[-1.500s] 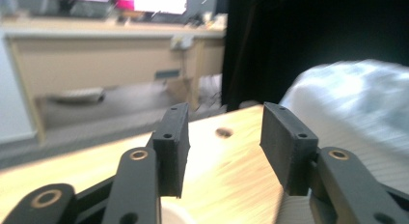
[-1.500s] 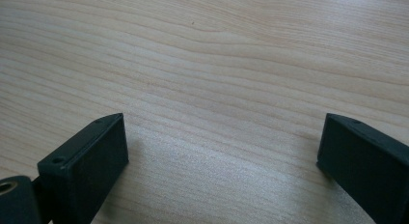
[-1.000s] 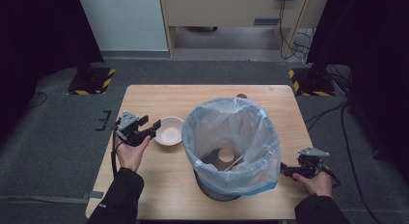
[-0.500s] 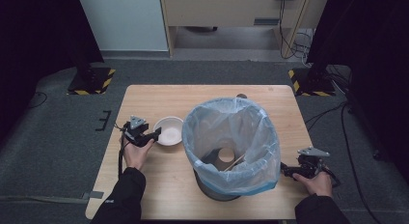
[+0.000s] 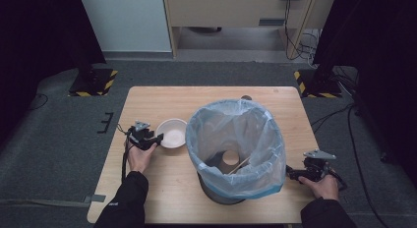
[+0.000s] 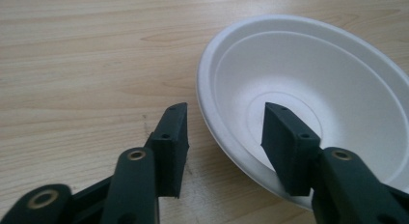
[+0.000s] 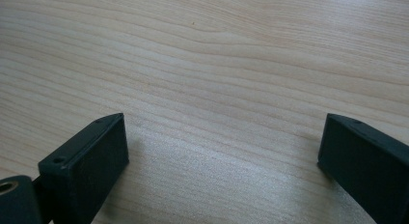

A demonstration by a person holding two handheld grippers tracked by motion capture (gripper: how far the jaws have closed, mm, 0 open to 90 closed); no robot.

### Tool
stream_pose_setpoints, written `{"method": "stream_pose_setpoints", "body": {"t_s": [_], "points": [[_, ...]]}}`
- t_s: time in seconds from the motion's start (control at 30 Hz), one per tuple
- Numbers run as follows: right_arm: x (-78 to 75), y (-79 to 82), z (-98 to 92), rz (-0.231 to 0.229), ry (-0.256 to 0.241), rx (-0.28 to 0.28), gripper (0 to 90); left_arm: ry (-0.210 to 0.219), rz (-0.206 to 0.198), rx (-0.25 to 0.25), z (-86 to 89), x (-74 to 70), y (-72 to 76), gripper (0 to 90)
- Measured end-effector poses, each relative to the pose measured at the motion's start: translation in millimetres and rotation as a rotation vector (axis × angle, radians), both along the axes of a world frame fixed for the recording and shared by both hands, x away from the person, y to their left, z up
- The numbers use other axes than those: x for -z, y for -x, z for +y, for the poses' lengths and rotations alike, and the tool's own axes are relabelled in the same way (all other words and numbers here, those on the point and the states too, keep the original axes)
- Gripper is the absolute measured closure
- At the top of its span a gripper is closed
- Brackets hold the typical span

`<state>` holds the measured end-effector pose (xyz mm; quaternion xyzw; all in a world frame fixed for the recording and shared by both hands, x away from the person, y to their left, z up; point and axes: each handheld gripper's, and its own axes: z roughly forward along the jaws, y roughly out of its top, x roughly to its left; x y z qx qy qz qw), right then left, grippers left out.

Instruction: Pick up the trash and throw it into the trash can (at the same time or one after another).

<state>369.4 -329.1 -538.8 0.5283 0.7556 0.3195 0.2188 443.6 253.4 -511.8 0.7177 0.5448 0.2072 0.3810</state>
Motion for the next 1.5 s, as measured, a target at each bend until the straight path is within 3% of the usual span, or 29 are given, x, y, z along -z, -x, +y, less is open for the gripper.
{"method": "stream_pose_setpoints", "body": {"t_s": [0.17, 0.3, 0.6, 1.0, 1.3, 1.5], "points": [[-0.1, 0.0, 0.0, 0.001, 0.000, 0.000, 3.9, 0.013, 0.030, -0.006, -1.0, -0.3, 0.4, 68.8], [-0.1, 0.1, 0.1, 0.001, 0.000, -0.001, 3.9, 0.035, 0.034, -0.011, -1.4, -3.6, 2.0, 75.4], [-0.1, 0.0, 0.1, 0.001, 0.000, -0.001, 3.9, 0.098, -0.002, 0.008, -2.5, -21.6, 9.1, 82.5], [0.0, 0.0, 0.1, 0.000, 0.001, -0.006, 3.9, 0.128, -0.130, 0.009, 5.0, -60.0, 25.6, 83.8], [0.0, 0.0, 0.1, 0.000, 0.001, -0.006, 3.9, 0.142, -0.259, -0.009, 16.2, -95.3, 37.7, 83.9], [0.0, 0.0, 0.1, 0.000, 0.001, -0.006, 3.9, 0.184, -0.338, -0.020, 23.1, -117.1, 46.6, 83.8]]}}
